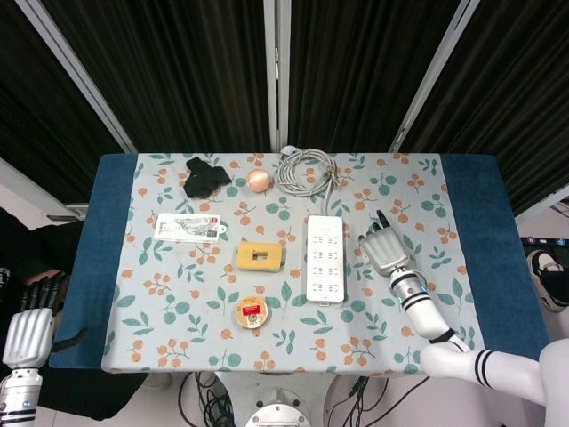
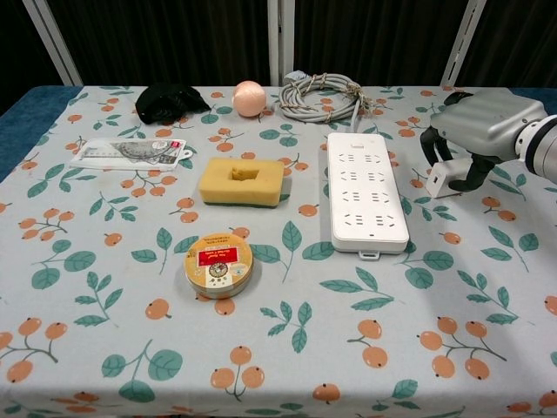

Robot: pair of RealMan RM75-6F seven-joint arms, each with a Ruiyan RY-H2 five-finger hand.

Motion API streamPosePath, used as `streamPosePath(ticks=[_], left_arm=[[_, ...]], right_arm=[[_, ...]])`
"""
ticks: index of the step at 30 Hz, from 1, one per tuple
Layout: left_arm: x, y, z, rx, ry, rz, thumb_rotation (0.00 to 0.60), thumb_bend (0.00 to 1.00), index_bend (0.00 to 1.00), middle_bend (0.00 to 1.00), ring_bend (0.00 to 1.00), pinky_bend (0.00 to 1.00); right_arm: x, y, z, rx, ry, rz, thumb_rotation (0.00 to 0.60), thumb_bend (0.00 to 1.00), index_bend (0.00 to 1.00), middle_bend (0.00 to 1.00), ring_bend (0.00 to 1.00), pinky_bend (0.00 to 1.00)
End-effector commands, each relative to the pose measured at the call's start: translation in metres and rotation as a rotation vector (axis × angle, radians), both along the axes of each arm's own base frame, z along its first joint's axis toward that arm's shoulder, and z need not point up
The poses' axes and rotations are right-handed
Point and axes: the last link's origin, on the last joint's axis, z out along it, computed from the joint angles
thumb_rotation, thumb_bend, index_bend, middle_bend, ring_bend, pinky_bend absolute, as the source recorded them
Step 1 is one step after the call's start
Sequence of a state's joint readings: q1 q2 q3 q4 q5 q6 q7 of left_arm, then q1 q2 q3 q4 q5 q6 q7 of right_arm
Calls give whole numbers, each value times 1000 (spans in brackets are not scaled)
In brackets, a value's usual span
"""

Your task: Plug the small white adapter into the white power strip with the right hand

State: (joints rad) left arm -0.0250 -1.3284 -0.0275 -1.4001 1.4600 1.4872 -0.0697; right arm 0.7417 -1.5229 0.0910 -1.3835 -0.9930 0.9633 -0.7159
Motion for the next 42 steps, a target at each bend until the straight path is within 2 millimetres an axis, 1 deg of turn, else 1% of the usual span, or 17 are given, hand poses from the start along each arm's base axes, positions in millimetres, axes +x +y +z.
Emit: streamPosePath(ticks=[1,4,7,10,14,22,28,34,37,42], left_arm=[[1,0,0,-1,1,-2,600,137,62,31,0,0],[2,1,0,-3,4,-7,600,136,63,31,0,0],[4,3,-1,-8,5,-13,600,137,62,31,0,0],[5,4,-1,-11,6,-15,600,137,62,31,0,0],[6,4,-1,-11,10,-17,600,137,62,31,0,0],[6,4,-1,-14,6,-15,600,137,62,31,0,0],[5,4,-1,-15,5,-15,600,137,63,31,0,0],[4,3,-1,-16,2,-13,600,137,62,31,0,0],[4,3,-2,-17,1,-14,600,137,62,31,0,0],[4,3,-2,-19,2,-17,600,137,62,31,0,0]], right_arm=[[1,2,13,-32,-216,-46,600,374,737,601,317,0],[-2,4,23,-36,-410,-108,600,399,751,610,326,0],[-9,5,28,-38,-603,-177,600,408,761,616,329,0],[-20,5,24,-32,-741,-242,600,407,760,614,326,0],[-32,4,13,-16,-854,-308,600,406,748,608,322,0],[-42,0,-6,-11,-948,-348,600,406,741,608,322,0],[-45,0,-13,-11,-985,-353,600,405,727,598,309,0],[-52,0,-10,-18,-962,-351,600,401,689,520,217,0],[-56,1,-6,-27,-940,-348,600,378,678,471,167,0],[-64,3,1,-49,-906,-346,600,359,661,428,132,0]])
